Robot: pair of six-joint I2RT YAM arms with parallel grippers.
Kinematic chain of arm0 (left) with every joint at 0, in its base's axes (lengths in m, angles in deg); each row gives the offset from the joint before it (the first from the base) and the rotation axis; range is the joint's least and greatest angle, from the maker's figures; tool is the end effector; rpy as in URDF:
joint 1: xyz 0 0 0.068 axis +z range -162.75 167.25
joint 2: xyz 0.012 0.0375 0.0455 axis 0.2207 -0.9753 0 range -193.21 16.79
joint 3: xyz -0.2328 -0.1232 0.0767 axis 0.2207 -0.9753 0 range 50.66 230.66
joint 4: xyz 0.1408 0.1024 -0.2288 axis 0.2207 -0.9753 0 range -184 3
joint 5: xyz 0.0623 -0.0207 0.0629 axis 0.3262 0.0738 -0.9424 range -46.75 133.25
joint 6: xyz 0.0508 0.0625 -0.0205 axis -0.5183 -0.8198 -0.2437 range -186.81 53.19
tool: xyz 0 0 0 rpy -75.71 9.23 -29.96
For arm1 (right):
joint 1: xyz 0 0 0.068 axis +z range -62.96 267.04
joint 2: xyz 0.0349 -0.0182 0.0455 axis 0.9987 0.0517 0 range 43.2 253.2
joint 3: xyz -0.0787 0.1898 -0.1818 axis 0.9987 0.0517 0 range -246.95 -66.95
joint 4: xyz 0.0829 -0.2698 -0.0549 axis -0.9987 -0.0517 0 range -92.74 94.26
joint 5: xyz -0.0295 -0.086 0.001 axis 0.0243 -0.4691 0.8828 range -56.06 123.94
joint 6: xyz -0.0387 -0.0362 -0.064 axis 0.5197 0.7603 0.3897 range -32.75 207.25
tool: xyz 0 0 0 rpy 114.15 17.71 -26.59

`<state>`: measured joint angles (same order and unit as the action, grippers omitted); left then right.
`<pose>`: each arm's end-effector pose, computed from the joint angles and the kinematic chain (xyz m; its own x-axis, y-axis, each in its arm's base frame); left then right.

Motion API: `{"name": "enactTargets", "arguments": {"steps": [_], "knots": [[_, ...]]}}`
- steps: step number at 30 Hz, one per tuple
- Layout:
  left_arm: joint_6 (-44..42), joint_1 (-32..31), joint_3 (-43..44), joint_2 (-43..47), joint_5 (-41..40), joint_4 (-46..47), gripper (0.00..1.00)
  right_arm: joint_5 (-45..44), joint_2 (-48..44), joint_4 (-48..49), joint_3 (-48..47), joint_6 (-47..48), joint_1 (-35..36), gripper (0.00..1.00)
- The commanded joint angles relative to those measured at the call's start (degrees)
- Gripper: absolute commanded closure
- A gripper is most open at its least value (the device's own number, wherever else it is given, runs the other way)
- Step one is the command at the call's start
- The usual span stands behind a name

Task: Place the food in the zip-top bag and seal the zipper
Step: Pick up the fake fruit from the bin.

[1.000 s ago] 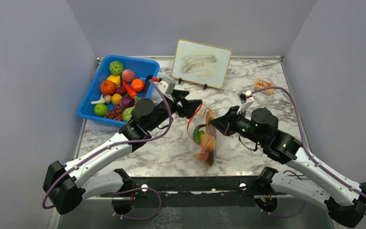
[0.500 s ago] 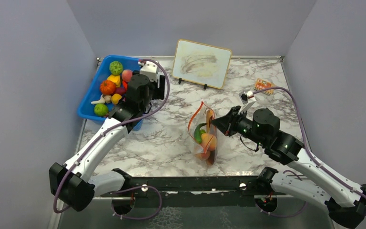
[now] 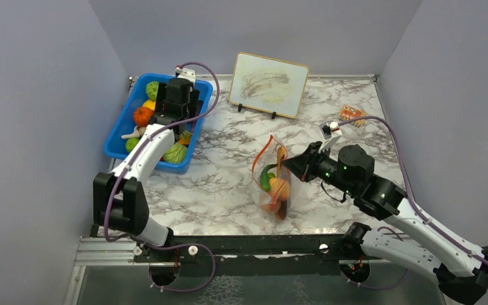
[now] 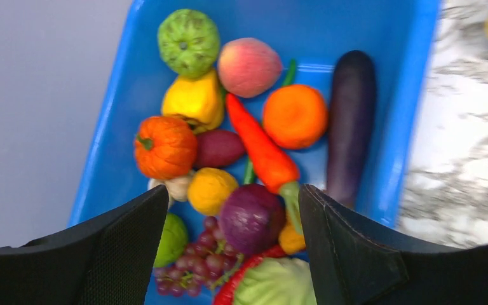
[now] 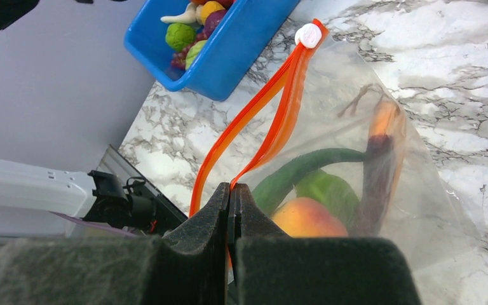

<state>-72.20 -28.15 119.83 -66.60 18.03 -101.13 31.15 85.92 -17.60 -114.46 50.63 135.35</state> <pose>0.3854 -0.0741 0.3021 -0.4672 0.2168 -0.8571 -0.0778 0.9556 0.2841 0.1566 0.1707 0.3333 -0.5833 0.2411 -0.7757 -0.4572 0.6918 0.5588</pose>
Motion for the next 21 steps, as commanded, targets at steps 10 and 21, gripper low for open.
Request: {"name": "enactTargets", "arguments": {"steps": [10,21], "knots": [[-18.81,11.81,11.15,-18.31,-4.04,5.90,0.27,-3.11,-0.31,-1.53,-6.37,0.38,0.28,0.99],[-18.71,13.97,12.70,-25.06,-3.83,4.63,0.19,-3.62,-1.35,-1.36,-5.95,-0.81,0.29,0.99]]}}
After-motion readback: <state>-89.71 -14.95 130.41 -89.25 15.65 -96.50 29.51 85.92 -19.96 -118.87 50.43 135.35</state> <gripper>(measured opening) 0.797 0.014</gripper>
